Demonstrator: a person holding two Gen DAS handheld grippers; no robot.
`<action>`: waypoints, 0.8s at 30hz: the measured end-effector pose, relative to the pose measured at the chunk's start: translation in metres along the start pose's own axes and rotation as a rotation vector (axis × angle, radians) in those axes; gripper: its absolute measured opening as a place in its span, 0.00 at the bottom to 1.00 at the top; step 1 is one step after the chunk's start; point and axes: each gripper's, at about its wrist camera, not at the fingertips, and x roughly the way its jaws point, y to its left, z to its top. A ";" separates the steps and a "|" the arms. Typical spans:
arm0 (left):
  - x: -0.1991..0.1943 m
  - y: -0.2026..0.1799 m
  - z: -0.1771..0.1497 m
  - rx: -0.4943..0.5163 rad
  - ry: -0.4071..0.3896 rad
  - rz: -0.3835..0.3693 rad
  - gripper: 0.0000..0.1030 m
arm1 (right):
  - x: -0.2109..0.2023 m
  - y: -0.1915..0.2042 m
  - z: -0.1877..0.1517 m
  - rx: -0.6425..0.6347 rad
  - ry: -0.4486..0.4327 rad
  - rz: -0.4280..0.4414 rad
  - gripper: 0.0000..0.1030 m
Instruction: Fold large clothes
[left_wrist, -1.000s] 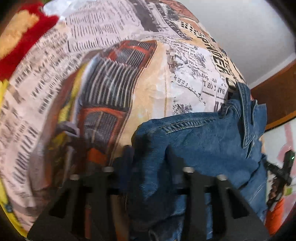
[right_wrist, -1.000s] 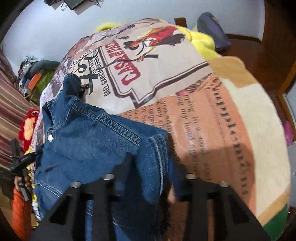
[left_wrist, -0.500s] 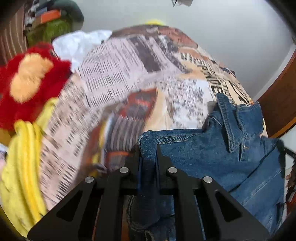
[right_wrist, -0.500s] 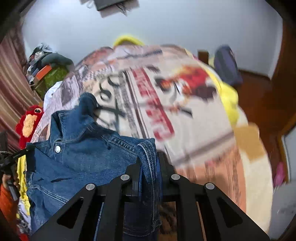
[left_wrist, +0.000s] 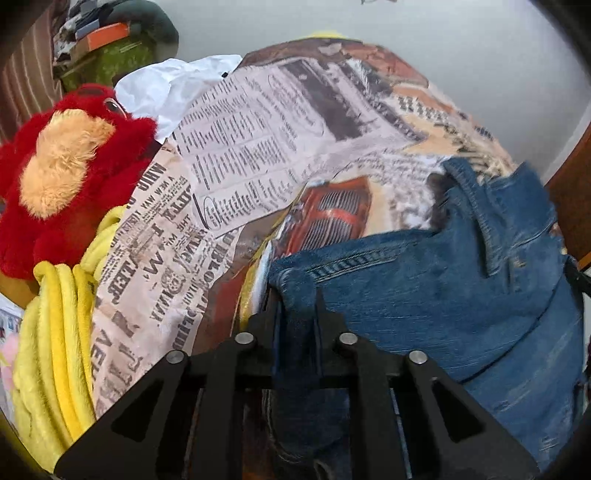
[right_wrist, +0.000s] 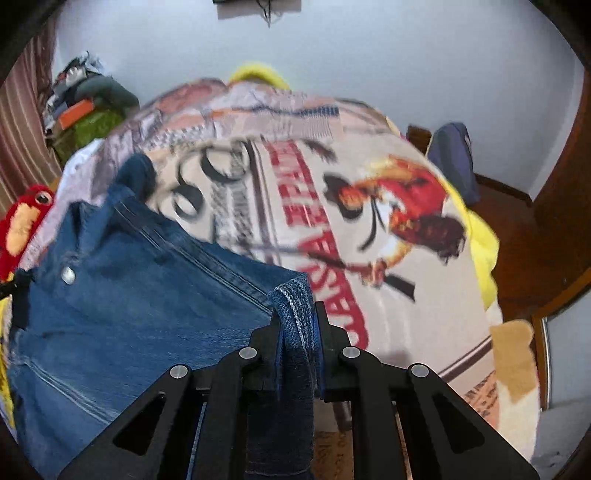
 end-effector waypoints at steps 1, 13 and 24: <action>0.004 -0.001 -0.001 0.013 -0.001 0.016 0.20 | 0.008 -0.001 -0.005 -0.012 0.008 -0.005 0.10; 0.011 -0.001 -0.009 0.021 -0.010 0.045 0.26 | 0.011 -0.005 -0.017 -0.076 -0.019 -0.164 0.63; -0.038 -0.013 -0.018 0.034 -0.004 0.099 0.30 | -0.060 -0.009 -0.017 0.009 -0.001 -0.066 0.63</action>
